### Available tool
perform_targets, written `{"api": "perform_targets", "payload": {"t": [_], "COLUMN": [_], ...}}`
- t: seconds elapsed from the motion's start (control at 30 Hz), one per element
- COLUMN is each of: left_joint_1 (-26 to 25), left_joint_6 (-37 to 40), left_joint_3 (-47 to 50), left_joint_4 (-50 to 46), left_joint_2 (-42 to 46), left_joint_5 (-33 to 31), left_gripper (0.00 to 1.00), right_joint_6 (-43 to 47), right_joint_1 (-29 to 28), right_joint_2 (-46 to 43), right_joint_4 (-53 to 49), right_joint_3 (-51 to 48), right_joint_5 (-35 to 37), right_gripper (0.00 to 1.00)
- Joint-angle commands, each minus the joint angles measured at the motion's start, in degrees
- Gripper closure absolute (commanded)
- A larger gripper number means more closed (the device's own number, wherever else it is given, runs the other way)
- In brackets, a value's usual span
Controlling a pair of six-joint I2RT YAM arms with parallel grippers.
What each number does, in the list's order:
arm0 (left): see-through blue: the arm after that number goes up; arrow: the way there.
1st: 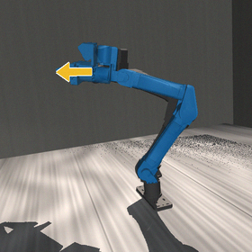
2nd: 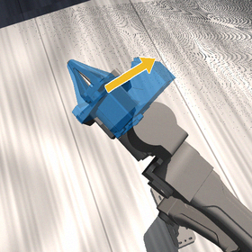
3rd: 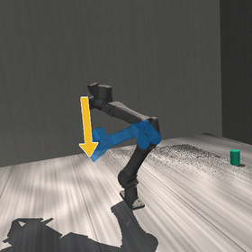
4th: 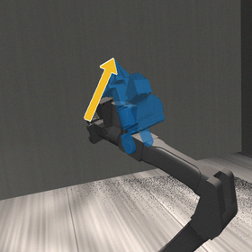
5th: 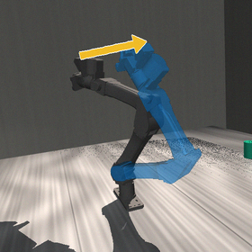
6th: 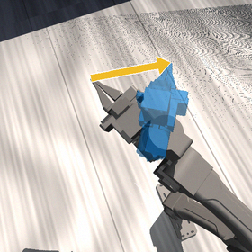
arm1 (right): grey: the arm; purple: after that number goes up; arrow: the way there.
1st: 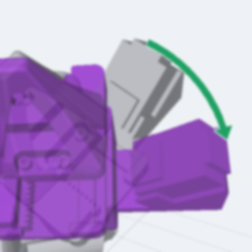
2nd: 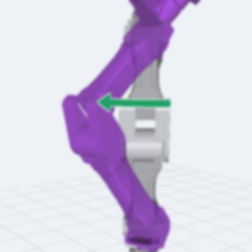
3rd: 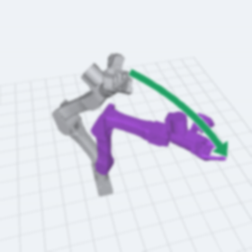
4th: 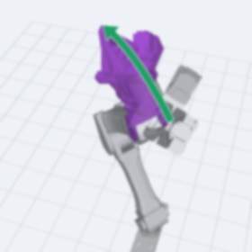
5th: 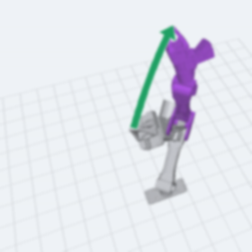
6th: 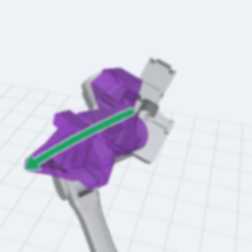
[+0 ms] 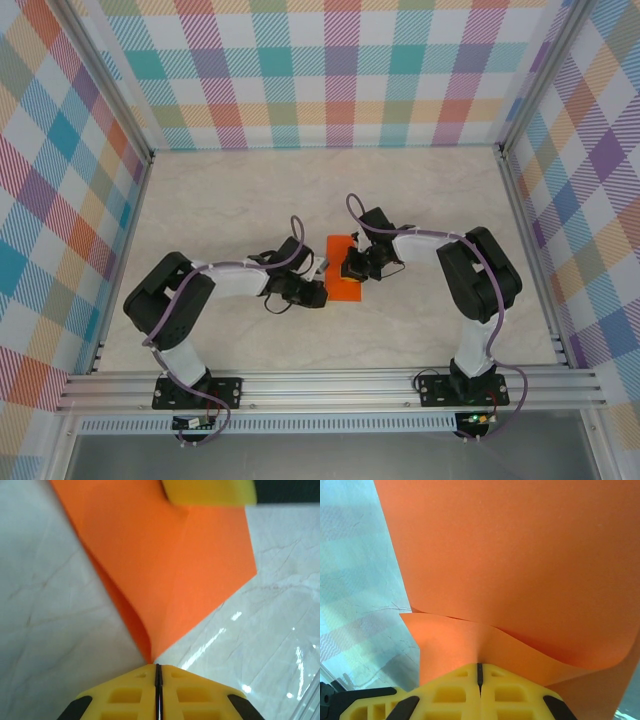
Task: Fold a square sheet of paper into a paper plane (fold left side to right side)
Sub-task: Fold the triangle a second time at the center of the table.
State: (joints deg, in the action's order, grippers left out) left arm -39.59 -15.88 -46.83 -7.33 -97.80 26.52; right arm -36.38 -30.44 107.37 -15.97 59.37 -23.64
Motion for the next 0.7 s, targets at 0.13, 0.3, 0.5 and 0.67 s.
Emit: {"api": "perform_targets", "payload": {"t": [0.13,0.3,0.5,0.67], "left_joint_1": [0.79,0.75,1.81,2.84], "left_joint_6": [-1.01,-0.65,0.39,0.96], "left_joint_3": [-2.14,-6.07,-8.27,-8.58], "left_joint_4": [-5.18,-4.27,-3.41,-3.41], "left_joint_2": [5.46,1.09,-3.68,-5.24], "left_joint_5": [3.30,4.33,2.22,1.98], "left_gripper": [0.88,0.88,0.89,0.89], "right_joint_6": [1.22,1.23,1.23,1.23], "right_joint_1": [0.20,0.20,0.20,0.20], "right_joint_2": [2.56,2.46,2.32,2.23], "right_joint_4": [-3.50,-3.73,-3.82,-3.83], "right_joint_3": [0.20,0.30,0.22,0.28], "right_joint_5": [2.77,2.74,2.76,2.70], "right_gripper": [0.99,0.99,0.99,0.99]}}
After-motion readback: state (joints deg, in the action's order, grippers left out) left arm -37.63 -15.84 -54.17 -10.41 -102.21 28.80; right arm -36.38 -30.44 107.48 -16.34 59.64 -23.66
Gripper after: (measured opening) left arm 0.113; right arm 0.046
